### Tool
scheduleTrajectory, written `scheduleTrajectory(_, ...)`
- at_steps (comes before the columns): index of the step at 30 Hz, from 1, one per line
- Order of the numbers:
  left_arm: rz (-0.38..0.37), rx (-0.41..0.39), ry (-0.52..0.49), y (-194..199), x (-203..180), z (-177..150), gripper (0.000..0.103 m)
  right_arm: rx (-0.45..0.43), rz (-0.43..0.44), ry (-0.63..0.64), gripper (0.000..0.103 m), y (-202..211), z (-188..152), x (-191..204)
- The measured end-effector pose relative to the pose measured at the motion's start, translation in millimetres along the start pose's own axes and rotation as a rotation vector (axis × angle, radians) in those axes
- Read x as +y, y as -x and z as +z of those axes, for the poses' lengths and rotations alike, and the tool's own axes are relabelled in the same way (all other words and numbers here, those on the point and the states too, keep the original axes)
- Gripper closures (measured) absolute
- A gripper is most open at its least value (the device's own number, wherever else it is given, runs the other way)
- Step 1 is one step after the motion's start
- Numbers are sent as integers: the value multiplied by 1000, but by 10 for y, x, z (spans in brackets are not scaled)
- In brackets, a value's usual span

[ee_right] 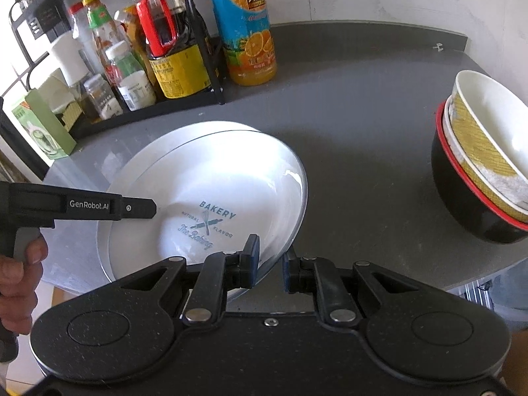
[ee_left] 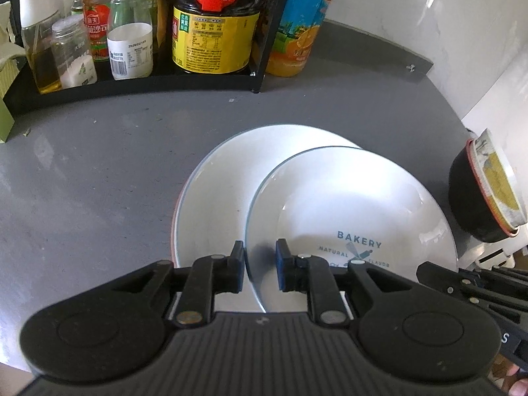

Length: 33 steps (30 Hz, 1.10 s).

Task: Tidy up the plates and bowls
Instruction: 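Lower the 'BAKERY' plate with both grippers onto the 'Sweet' plate, then open both grippers to release the 'BAKERY' plate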

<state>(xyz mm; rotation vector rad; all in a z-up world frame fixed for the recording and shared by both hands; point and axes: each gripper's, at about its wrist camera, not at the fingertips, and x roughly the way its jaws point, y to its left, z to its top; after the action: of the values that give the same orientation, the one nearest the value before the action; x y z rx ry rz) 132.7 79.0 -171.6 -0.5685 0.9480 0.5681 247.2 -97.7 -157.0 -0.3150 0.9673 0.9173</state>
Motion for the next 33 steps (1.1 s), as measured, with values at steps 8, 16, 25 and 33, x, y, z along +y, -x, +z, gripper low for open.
scheduleTrajectory(8, 32, 18, -56, -48, -10, 27, 83, 15, -49, 0, 89, -83, 11, 94)
scheduleTrajectory(16, 126, 9, -223, -28, -206, 42, 83, 19, -105, 0, 84, -131, 25, 162)
scheduleTrajectory(25, 142, 12, -203, -23, -99, 122, 84, 22, -125, -15, 61, -227, -4, 131)
scheduleTrajectory(33, 164, 6, -207, -50, -140, 164, 84, 29, -118, -42, 48, -300, -2, 66)
